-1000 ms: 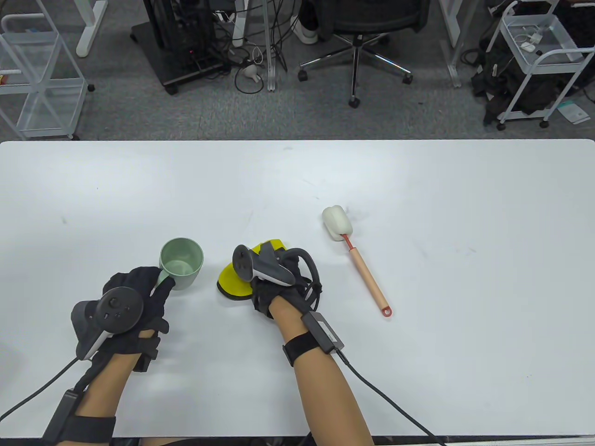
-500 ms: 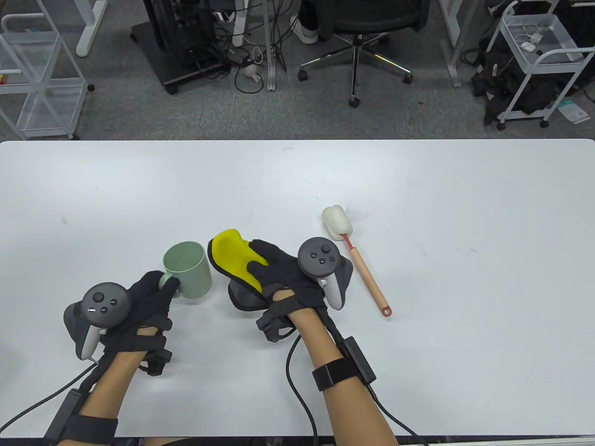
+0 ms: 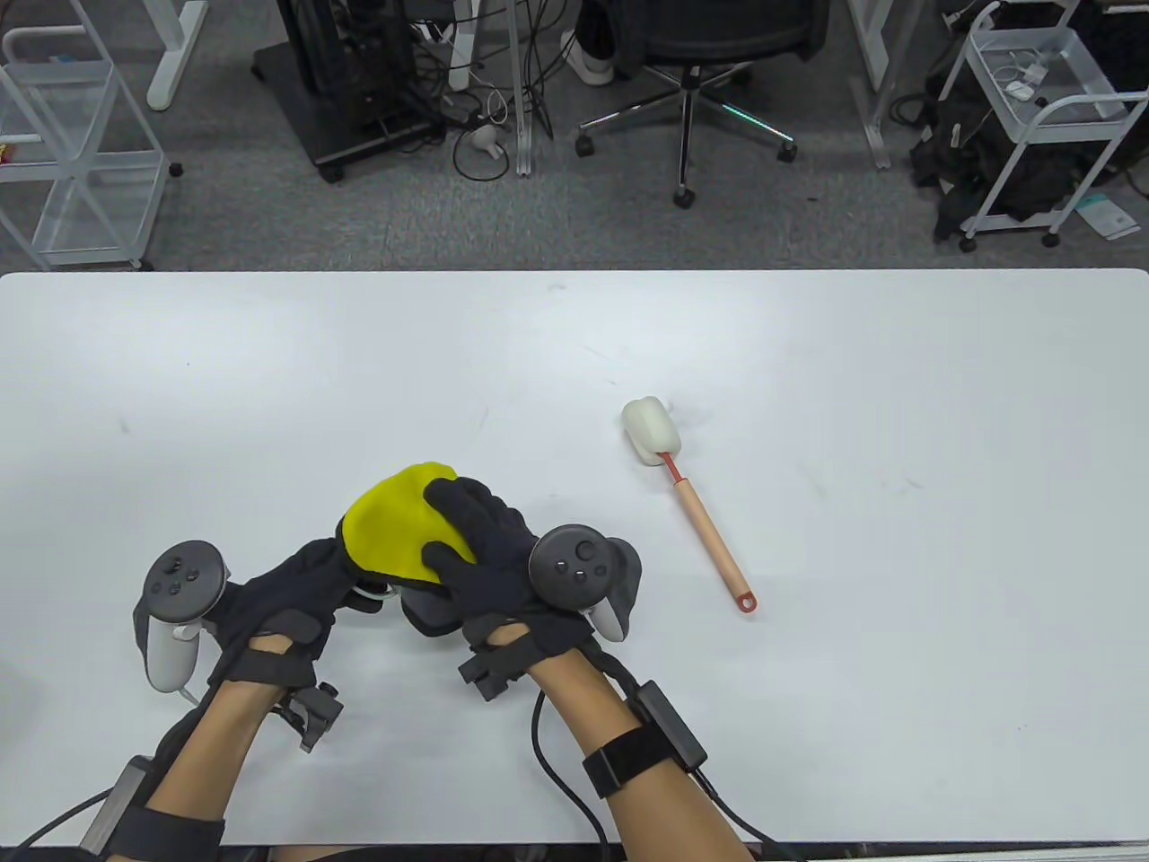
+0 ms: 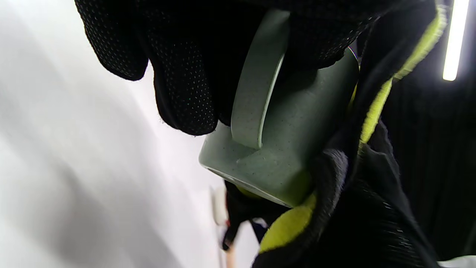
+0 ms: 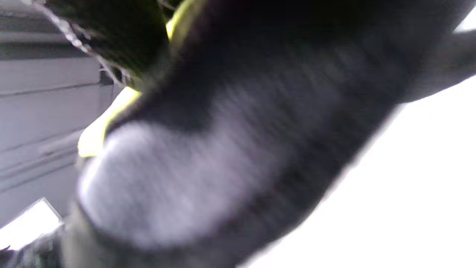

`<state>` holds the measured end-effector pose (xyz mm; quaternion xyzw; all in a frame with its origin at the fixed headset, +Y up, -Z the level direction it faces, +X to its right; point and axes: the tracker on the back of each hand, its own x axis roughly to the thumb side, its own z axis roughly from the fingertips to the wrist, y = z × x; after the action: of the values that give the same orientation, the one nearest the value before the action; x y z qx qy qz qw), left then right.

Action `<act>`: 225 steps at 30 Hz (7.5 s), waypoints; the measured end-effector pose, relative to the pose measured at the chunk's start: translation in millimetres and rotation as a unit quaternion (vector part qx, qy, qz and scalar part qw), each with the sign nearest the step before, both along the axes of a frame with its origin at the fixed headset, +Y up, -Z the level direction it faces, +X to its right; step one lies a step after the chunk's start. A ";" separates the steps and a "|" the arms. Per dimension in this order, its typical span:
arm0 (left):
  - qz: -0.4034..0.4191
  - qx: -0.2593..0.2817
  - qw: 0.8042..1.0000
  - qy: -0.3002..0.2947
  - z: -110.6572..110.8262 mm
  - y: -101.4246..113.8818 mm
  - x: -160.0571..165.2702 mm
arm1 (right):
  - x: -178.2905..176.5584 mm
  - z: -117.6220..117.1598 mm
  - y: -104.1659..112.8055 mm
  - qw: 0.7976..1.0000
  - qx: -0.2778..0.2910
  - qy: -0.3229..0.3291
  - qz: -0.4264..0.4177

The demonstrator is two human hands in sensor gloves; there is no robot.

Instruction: Brush the water cup with the cup brush

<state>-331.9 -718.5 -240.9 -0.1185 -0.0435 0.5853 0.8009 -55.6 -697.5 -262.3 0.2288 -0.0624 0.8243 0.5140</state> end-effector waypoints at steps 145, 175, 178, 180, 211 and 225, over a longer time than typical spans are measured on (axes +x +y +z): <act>-0.378 0.132 0.913 0.073 3.8 4.9 -17.2 | 102.7 -15.2 -34.2 0.960 -0.167 -0.069 -0.215; -0.397 0.051 0.914 0.063 -4.3 -16.2 -24.5 | 97.7 -14.5 -33.6 0.965 -0.159 -0.058 -0.202; -0.408 0.039 0.910 0.061 -4.7 -16.6 -23.9 | 97.5 -14.6 -33.9 0.965 -0.158 -0.058 -0.200; -0.409 0.033 0.910 0.058 -5.1 -17.3 -23.7 | 97.0 -14.6 -34.2 0.966 -0.158 -0.057 -0.197; -0.428 0.106 0.897 0.025 7.1 21.5 -11.2 | 49.6 8.2 4.7 0.968 0.107 -0.082 0.210; -0.418 0.106 0.902 0.013 7.8 21.0 -7.2 | -1.4 -3.6 -39.0 0.860 0.050 0.002 0.507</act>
<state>-339.1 -697.5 -233.1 -0.0326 -0.0407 0.1901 0.9804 -56.9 -736.4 -265.9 0.2557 0.0222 0.9664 0.0130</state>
